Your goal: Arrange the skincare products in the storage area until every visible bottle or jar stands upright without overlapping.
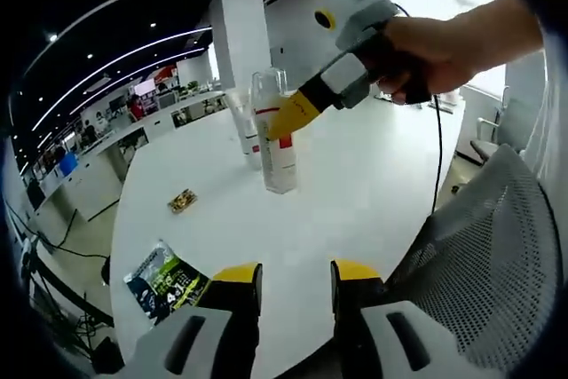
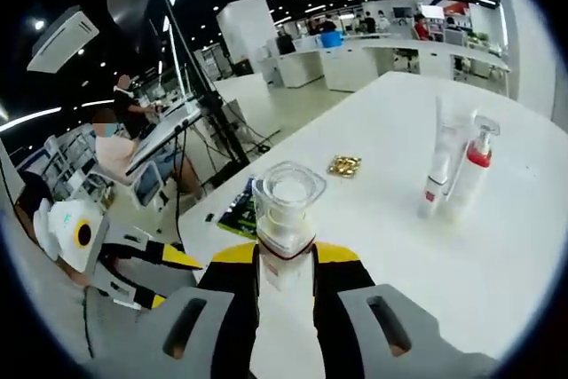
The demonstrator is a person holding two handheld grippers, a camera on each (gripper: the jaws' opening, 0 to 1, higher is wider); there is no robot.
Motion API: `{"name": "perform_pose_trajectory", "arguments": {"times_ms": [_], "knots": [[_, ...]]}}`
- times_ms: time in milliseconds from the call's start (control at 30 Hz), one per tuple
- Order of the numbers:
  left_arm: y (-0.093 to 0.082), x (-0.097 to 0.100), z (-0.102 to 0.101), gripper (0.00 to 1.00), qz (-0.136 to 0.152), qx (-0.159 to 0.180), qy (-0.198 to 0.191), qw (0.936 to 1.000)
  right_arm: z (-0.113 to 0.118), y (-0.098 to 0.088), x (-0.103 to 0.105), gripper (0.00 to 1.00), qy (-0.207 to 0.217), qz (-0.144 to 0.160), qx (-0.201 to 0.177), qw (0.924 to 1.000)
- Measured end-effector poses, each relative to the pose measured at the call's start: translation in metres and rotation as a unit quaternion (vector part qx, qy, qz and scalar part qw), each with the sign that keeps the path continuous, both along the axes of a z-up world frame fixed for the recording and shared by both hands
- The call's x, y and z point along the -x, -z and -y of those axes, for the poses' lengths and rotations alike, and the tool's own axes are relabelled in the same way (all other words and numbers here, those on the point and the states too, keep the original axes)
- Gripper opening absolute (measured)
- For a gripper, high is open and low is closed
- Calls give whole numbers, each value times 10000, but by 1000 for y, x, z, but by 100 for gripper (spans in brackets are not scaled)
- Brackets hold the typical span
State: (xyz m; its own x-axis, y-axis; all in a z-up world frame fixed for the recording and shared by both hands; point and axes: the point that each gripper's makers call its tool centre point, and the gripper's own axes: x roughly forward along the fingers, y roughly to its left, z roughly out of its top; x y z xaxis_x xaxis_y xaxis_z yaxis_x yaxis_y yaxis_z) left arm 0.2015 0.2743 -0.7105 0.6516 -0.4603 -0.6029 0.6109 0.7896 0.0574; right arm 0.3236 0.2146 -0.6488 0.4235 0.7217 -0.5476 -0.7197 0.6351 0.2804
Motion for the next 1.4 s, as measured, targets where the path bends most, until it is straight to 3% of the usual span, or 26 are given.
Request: {"name": "perform_pose_trajectory", "arguments": {"times_ms": [367, 700, 1000, 1400], "knots": [[2, -1, -2, 30, -102, 16, -43, 9999, 40, 20, -57, 20, 474, 191, 427, 9978], [8, 2, 0, 29, -219, -65, 10, 9997, 78, 51, -106, 20, 658, 559, 1137, 9898], [12, 3, -1, 29, -276, -150, -18, 9995, 84, 70, -127, 20, 464, 850, 1437, 9849], [17, 4, -2, 29, -339, -267, -16, 9991, 93, 88, -145, 20, 588, 1002, 1404, 9832]]}}
